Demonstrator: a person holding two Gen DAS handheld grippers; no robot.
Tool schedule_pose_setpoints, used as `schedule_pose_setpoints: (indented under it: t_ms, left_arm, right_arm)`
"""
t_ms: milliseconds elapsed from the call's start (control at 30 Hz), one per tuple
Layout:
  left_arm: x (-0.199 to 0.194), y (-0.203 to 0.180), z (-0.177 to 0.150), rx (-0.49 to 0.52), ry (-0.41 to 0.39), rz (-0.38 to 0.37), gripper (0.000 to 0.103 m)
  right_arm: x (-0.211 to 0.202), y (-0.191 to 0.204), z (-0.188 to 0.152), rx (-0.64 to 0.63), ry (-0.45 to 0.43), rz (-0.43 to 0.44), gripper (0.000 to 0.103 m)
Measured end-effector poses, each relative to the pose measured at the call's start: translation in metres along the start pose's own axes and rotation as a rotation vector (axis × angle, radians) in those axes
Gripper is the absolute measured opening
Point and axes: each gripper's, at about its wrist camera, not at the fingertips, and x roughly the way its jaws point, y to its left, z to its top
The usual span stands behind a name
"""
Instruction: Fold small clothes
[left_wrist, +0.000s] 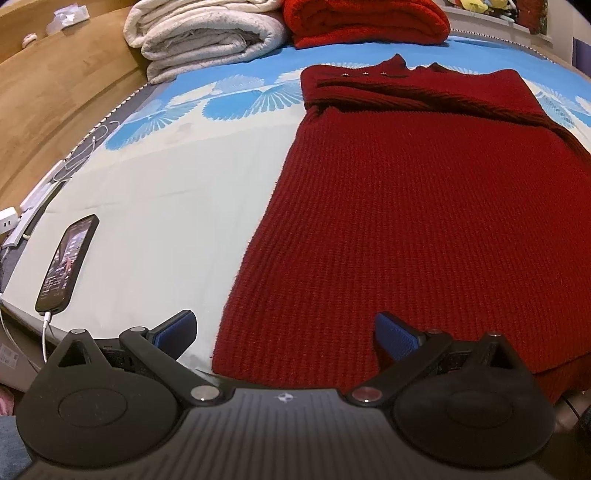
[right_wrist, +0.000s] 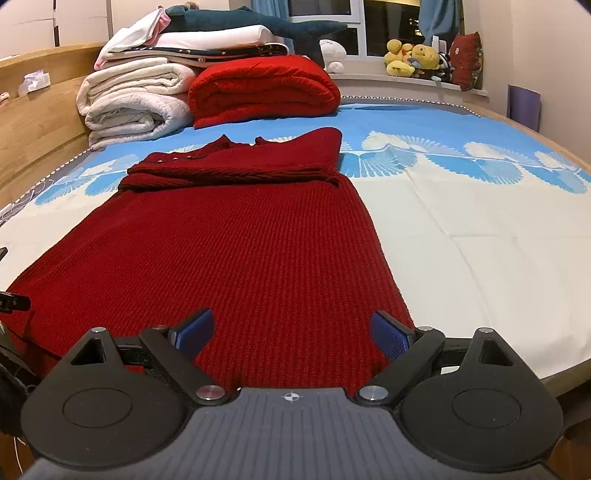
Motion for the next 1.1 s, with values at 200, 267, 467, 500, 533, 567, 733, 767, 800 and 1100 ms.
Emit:
schedule_pose_setpoints:
  t_ms: [200, 267, 467, 500, 533, 567, 733, 767, 800, 1100]
  left_arm:
    - [0.018, 0.003, 0.01, -0.039, 0.051, -0.022, 0.103]
    - [0.025, 0.012, 0.014, -0.103, 0.082, -0.053, 0.103]
    - [0.039, 0.03, 0.027, -0.182, 0.113, -0.091, 0.103]
    - [0.042, 0.032, 0.028, -0.19, 0.119, -0.092, 0.103]
    - [0.045, 0.034, 0.03, -0.198, 0.127, -0.096, 0.103]
    - [0.049, 0.036, 0.031, -0.208, 0.141, -0.103, 0.103]
    - [0.062, 0.04, 0.037, -0.249, 0.171, -0.122, 0.103]
    - [0.064, 0.041, 0.037, -0.252, 0.173, -0.123, 0.103]
    - [0.064, 0.042, 0.038, -0.256, 0.174, -0.124, 0.103]
    - [0.069, 0.062, 0.04, -0.34, 0.201, -0.149, 0.103]
  right_arm:
    - [0.004, -0.008, 0.004, 0.015, -0.005, -0.054, 0.092]
    - [0.009, -0.019, 0.008, 0.072, 0.001, -0.092, 0.092]
    - [0.033, -0.066, 0.01, 0.317, 0.128, -0.153, 0.092]
    - [0.037, -0.07, 0.01, 0.341, 0.143, -0.162, 0.092]
    - [0.041, -0.075, 0.009, 0.366, 0.159, -0.167, 0.092]
    - [0.045, -0.079, 0.008, 0.389, 0.174, -0.165, 0.092]
    - [0.054, -0.081, 0.006, 0.403, 0.2, -0.145, 0.1]
    - [0.056, -0.077, 0.006, 0.376, 0.208, -0.147, 0.1]
    - [0.057, -0.073, 0.007, 0.347, 0.218, -0.143, 0.1]
    - [0.05, -0.059, 0.005, 0.284, 0.241, -0.007, 0.1]
